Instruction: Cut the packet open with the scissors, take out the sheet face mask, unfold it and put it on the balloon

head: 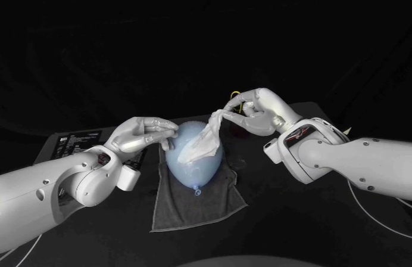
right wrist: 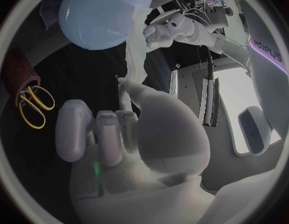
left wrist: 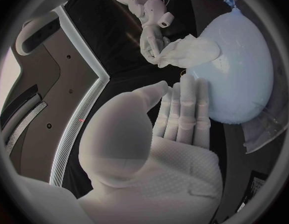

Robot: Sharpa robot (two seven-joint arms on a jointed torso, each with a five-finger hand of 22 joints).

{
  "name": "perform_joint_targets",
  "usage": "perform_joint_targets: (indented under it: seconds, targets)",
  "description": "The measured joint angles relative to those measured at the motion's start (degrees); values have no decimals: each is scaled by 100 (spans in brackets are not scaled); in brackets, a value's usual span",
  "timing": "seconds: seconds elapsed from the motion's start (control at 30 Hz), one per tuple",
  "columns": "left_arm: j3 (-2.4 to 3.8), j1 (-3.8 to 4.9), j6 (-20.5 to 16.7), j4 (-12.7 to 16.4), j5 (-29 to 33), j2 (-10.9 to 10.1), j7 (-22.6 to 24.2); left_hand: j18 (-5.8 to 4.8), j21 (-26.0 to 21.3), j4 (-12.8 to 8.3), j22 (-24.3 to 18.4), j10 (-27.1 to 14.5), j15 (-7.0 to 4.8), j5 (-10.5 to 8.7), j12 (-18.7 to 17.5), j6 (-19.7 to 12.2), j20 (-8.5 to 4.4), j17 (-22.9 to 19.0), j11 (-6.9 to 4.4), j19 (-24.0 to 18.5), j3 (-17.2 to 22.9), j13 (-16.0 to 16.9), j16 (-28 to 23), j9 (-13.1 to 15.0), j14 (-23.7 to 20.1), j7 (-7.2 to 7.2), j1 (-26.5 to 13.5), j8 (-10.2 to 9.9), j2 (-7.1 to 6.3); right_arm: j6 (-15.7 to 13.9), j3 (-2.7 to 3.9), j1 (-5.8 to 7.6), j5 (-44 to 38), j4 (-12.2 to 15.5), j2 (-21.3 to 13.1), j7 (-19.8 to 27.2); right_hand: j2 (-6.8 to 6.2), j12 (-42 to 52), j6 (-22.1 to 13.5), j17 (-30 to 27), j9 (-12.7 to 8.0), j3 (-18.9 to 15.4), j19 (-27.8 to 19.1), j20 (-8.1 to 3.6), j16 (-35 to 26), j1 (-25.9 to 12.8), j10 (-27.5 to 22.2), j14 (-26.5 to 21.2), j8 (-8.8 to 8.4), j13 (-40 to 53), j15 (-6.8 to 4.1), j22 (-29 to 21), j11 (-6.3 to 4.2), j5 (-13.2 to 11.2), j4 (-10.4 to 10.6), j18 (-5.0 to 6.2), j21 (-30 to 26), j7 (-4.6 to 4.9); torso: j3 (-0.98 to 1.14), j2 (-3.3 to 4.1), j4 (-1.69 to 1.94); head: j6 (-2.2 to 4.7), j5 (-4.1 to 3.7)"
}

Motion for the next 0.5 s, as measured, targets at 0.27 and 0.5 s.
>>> perform_joint_targets:
  seconds: [0.27, 0.5]
  targets:
    - [77, 0, 13, -9, 16, 214, 1, -1, -709, 135, -480, 505, 63, 0, -732, 187, 137, -349, 17, 15, 78, -532, -1206, -181, 35, -1, -56, -76, 20, 187, -1, 42, -171, -192, 203, -87, 0, -1, -1, 0, 0, -1, -1, 0, 1, 0, 0, 0, 17, 3, 1, -1, 0, -1, 0, 0, 0, 0, 0, 1, -2, 66, 21]
    - [151, 2, 61, 0, 22, 325, -60, -2, -1140, 125, -794, 855, 174, 0, -1539, 260, 170, -563, 69, 167, 194, -851, -2306, -277, -44, 26, 26, -209, 102, 238, -1, 51, -274, -262, 327, -133, -1, -3, -1, -4, 0, -1, -10, 9, 5, -1, 0, -1, 17, 4, 1, -5, 0, -12, 1, 0, -1, -1, 13, 4, -4, 79, 37]
